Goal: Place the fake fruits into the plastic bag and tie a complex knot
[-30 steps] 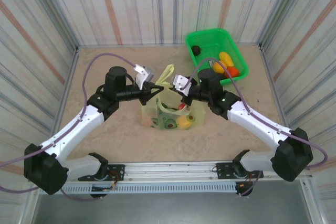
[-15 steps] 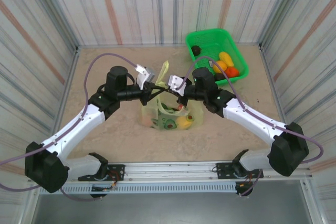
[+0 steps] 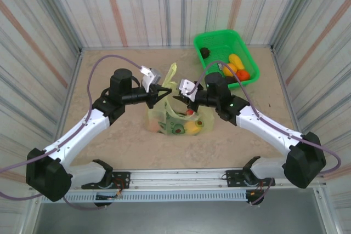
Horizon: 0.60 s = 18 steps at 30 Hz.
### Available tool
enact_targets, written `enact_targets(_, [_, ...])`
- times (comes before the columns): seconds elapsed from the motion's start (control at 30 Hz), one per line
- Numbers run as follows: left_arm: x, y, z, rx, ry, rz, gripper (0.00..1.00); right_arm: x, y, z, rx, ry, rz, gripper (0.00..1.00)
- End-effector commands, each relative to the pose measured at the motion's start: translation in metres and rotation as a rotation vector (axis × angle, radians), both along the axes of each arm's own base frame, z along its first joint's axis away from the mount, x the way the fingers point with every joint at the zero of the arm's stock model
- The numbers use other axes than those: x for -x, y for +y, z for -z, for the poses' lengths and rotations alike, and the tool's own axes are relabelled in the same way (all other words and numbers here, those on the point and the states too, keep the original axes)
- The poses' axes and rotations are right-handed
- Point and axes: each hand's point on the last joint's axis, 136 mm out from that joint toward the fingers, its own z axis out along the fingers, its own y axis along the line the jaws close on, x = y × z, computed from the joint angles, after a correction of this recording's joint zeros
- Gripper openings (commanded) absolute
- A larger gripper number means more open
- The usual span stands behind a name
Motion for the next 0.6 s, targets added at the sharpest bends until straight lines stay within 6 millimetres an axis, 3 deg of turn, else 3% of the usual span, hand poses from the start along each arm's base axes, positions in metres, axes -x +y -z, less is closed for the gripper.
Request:
enact_targets(0.0, [0.002, 0.003, -0.007, 0.026, -0.018, -0.003, 0.00, 0.000, -0.009, -0.010, -0.049, -0.005, 0.029, 0.29])
enact_targets(0.17, [0.001, 0.004, -0.006, 0.025, -0.018, -0.005, 0.00, 0.001, -0.019, -0.014, -0.079, 0.010, 0.037, 0.35])
enact_targets(0.37, [0.002, 0.005, -0.005, 0.024, -0.019, -0.006, 0.00, 0.025, -0.035, -0.038, -0.189, 0.136, -0.129, 0.52])
enact_targets(0.57, [0.004, 0.005, -0.005, 0.026, -0.028, -0.004, 0.00, 0.036, -0.053, -0.057, -0.274, 0.280, -0.253, 0.54])
